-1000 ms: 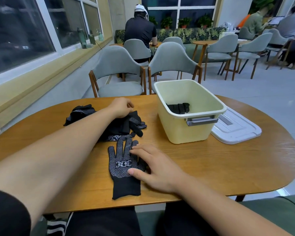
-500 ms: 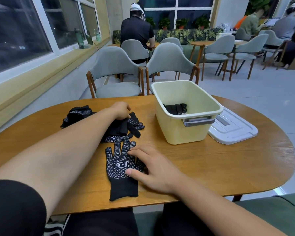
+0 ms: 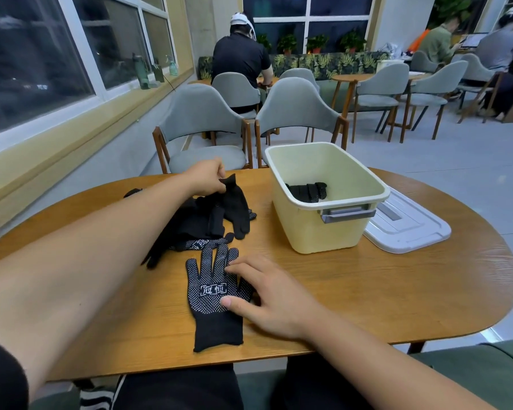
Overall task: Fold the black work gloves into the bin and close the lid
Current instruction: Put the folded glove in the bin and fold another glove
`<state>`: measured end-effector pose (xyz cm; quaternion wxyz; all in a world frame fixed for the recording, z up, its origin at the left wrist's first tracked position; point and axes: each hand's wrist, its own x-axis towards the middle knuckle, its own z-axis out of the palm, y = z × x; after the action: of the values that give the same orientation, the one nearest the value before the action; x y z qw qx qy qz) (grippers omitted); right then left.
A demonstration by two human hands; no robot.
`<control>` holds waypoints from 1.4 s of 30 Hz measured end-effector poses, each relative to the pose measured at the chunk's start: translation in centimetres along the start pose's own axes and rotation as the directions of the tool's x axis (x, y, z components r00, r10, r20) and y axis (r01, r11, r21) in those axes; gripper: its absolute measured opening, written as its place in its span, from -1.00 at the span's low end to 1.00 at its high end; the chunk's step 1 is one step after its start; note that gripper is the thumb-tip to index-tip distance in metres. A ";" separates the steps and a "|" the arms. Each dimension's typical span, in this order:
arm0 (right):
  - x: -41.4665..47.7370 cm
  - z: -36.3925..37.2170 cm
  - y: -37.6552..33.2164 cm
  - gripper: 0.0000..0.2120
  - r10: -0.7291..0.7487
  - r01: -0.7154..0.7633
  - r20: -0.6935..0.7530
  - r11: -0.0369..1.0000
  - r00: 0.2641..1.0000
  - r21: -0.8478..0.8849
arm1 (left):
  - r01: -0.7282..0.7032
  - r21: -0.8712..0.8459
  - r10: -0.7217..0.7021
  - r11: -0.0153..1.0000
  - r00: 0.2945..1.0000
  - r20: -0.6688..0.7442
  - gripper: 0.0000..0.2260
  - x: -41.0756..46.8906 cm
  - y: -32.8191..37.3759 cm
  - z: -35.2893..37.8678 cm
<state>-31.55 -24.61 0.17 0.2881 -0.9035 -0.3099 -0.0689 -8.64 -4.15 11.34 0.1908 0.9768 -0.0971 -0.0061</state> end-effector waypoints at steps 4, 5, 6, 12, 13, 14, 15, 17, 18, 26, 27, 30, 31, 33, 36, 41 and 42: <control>0.0 0.0 0.0 -0.42 0.005 -0.005 0.013 1.000 1.000 -0.006 | -0.036 -0.064 0.036 0.997 0.999 -0.002 -0.64 -1.5 0.6 -2.9; 0.0 0.0 0.0 -0.41 0.008 -0.008 0.017 1.000 1.000 -0.006 | -0.045 -0.076 0.045 0.996 0.999 -0.006 -0.64 -1.9 0.8 -3.6; 0.0 0.1 0.0 -0.41 0.011 -0.010 0.020 1.000 1.000 -0.006 | -0.054 -0.085 0.053 0.995 0.999 -0.012 -0.65 -2.2 1.0 -4.2; 0.1 0.1 0.1 -0.43 -0.003 0.003 0.009 1.000 1.000 -0.013 | -0.108 -0.112 0.101 0.988 0.992 -0.070 -0.70 -3.7 2.3 -7.8; 0.1 0.1 0.0 -0.43 -0.004 0.004 0.012 1.000 1.000 -0.012 | -0.112 -0.113 0.103 0.987 0.991 -0.081 -0.69 -3.8 2.4 -8.3; 0.0 0.2 0.0 -0.42 -0.003 0.003 0.014 1.000 1.000 -0.011 | -0.114 -0.120 0.104 0.986 0.991 -0.087 -0.70 -3.9 2.5 -8.8; 0.0 0.1 0.0 -0.42 -0.002 0.002 0.016 1.000 1.000 -0.012 | -0.112 -0.134 0.101 0.985 0.991 -0.090 -0.72 -4.0 2.7 -9.3; 0.0 0.1 -0.1 -0.41 0.004 -0.004 0.023 1.000 1.000 -0.013 | -0.110 -0.164 0.095 0.980 0.991 -0.098 -0.75 -4.3 3.0 -10.2; -0.1 0.0 -0.1 -0.41 0.008 -0.007 0.025 1.000 1.000 -0.014 | -0.111 -0.174 0.094 0.978 0.990 -0.106 -0.77 -4.4 3.2 -10.6; -0.1 -0.2 -0.1 -0.45 0.014 -0.014 0.020 1.000 1.000 0.023 | -0.064 -0.292 0.014 0.954 0.986 -0.169 -0.77 -6.5 4.5 -12.4; -0.1 -0.1 -0.1 -0.45 0.010 -0.011 0.016 0.999 1.000 0.032 | -0.064 -0.313 0.011 0.948 0.985 -0.169 -0.73 -6.9 4.6 -12.5; -0.2 -0.2 -0.2 -0.46 0.001 -0.002 0.012 0.999 1.000 0.039 | -0.088 -0.371 0.027 0.924 0.986 -0.166 -0.64 -8.4 5.0 -12.4; -0.2 -0.3 -0.2 -0.46 -0.001 0.001 0.014 0.999 1.000 0.035 | -0.094 -0.393 0.030 0.915 0.986 -0.165 -0.66 -8.9 5.2 -12.3; -0.2 -0.3 -0.2 -0.45 0.000 -0.001 0.022 1.000 1.000 0.024 | -0.088 -0.439 0.017 0.894 0.987 -0.163 -0.76 -9.7 5.3 -11.9; -0.2 -0.2 -0.2 -0.44 0.001 -0.001 0.031 1.000 1.000 0.015 | -0.062 -0.517 -0.006 0.854 0.992 -0.129 -0.83 -10.7 5.1 -11.1; -0.3 -0.3 -0.2 -0.45 -0.003 0.003 0.031 1.000 1.000 0.016 | -0.016 -0.687 -0.039 0.727 0.997 -0.064 -0.69 -12.9 5.6 -9.6; -0.2 -0.4 -0.2 -0.45 -0.001 0.000 0.029 1.000 1.000 0.027 | -0.017 -0.684 -0.035 0.729 0.998 -0.061 -0.68 -13.2 5.6 -9.4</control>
<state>-31.87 -24.80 0.52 0.2955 -0.9004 -0.3150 -0.0518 -22.13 -3.21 21.78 0.5401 0.8380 -0.0766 -0.0084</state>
